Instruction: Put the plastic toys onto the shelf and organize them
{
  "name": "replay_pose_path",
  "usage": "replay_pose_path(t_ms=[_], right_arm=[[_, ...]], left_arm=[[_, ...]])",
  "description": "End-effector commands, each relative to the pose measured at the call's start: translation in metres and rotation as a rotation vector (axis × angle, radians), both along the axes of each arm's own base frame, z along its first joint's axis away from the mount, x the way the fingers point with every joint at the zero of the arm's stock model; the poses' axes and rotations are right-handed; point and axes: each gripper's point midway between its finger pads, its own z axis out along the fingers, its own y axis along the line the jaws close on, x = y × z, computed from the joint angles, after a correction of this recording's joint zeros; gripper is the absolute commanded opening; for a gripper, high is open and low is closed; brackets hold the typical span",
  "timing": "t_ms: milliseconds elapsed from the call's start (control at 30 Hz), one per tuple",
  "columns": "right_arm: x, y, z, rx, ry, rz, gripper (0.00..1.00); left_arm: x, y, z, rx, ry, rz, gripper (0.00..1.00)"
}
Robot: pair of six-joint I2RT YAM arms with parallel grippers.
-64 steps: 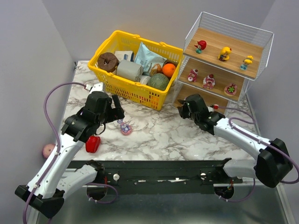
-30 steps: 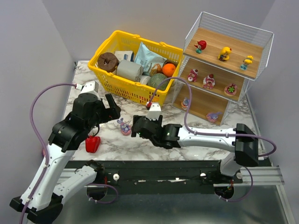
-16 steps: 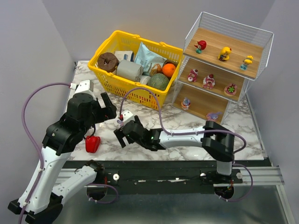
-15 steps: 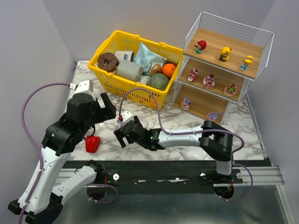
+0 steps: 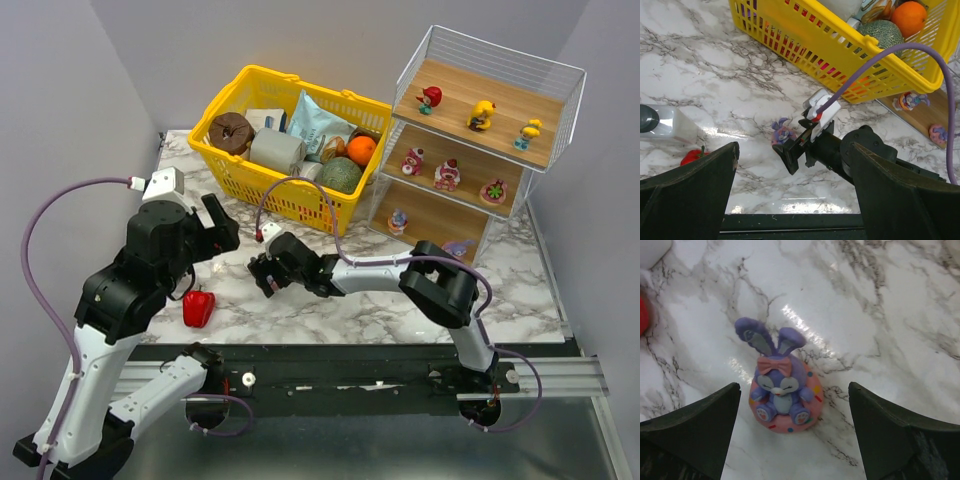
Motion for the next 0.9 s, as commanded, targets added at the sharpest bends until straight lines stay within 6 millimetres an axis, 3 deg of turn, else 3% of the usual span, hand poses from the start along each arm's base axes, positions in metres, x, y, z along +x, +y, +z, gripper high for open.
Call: replay_pose_path(t_ms=[0, 167, 267, 367, 400, 467, 500, 600, 633, 700, 767, 867], right_arm=[[-0.022, 0.011, -0.015, -0.024, 0.047, 0.125, 0.95], [-0.022, 0.014, -0.032, -0.033, 0.087, 0.101, 0.92], [-0.012, 0.007, -0.042, -0.061, 0.091, 0.004, 0.90], [-0.003, -0.012, -0.058, -0.101, 0.088, -0.114, 0.74], [0.000, -0.018, -0.056, -0.102, 0.079, -0.154, 0.58], [-0.001, -0.027, -0.054, -0.082, 0.098, -0.210, 0.41], [-0.003, -0.041, -0.062, -0.103, 0.096, -0.252, 0.27], [0.003, -0.074, -0.048, -0.082, 0.080, -0.436, 0.10], [-0.003, -0.094, -0.055, -0.076, 0.110, -0.522, 0.08], [-0.003, -0.130, -0.038, -0.081, 0.084, -0.664, 0.06], [-0.014, -0.169, -0.038, -0.103, 0.110, -0.807, 0.06], [-0.023, -0.214, -0.040, -0.164, 0.088, -0.969, 0.06]], left_arm=[[0.003, 0.003, -0.002, 0.031, 0.001, 0.011, 0.99], [0.007, 0.000, -0.004, 0.039, 0.007, 0.004, 0.99], [0.008, 0.000, -0.004, 0.042, 0.010, 0.002, 0.99], [0.008, -0.002, -0.006, 0.044, 0.017, -0.006, 0.99], [0.008, -0.003, -0.005, 0.041, 0.015, -0.008, 0.99], [0.008, -0.003, -0.006, 0.042, 0.018, -0.010, 0.99], [0.009, -0.004, -0.007, 0.042, 0.020, -0.011, 0.99], [0.008, -0.004, -0.010, 0.042, 0.026, -0.015, 0.99], [0.008, -0.005, -0.010, 0.041, 0.027, -0.017, 0.99], [0.008, -0.007, -0.012, 0.035, 0.029, -0.023, 0.99], [0.009, -0.009, -0.012, 0.029, 0.031, -0.031, 0.99], [0.009, -0.015, -0.014, 0.013, 0.037, -0.050, 0.99]])
